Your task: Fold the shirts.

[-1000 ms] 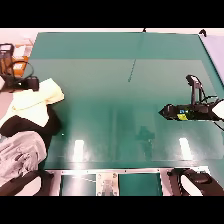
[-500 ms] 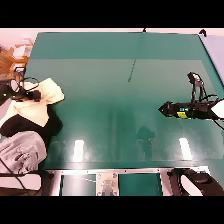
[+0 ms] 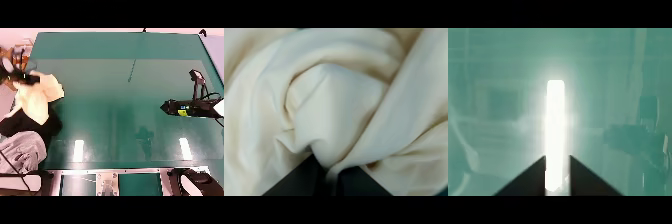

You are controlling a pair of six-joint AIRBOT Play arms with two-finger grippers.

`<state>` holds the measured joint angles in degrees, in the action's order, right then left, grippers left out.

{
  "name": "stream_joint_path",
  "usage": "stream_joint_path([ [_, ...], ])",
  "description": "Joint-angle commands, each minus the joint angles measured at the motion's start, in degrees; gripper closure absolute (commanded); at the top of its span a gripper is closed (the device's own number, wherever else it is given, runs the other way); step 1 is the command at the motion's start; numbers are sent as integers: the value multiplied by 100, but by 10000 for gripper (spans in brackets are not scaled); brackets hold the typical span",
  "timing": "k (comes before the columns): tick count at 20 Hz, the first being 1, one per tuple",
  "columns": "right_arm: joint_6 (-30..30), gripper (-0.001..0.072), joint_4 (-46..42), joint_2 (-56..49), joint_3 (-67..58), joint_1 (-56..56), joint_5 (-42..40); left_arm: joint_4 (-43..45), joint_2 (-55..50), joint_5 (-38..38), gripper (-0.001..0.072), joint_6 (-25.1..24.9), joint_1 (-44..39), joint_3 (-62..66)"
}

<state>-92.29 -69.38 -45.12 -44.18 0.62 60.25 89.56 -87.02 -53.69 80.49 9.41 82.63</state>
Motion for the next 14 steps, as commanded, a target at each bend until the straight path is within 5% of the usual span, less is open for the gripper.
stream_joint_path([
  [1, -70, 601, 35, -2, -299, -129, 157, -975, 649, -636, 686, -302, -898, 1239],
  [6, -70, 601, 37, -2, -719, -706, 238, -1943, 1248, -822, 685, -138, -2758, 1884],
  [12, -68, 556, 39, -4, -741, -1047, 374, -2131, 472, -1080, 683, 214, -4153, 1432],
  [14, -68, 375, 37, -11, -737, -1047, 387, -2177, 31, -1279, 678, 221, -4260, 1198],
])
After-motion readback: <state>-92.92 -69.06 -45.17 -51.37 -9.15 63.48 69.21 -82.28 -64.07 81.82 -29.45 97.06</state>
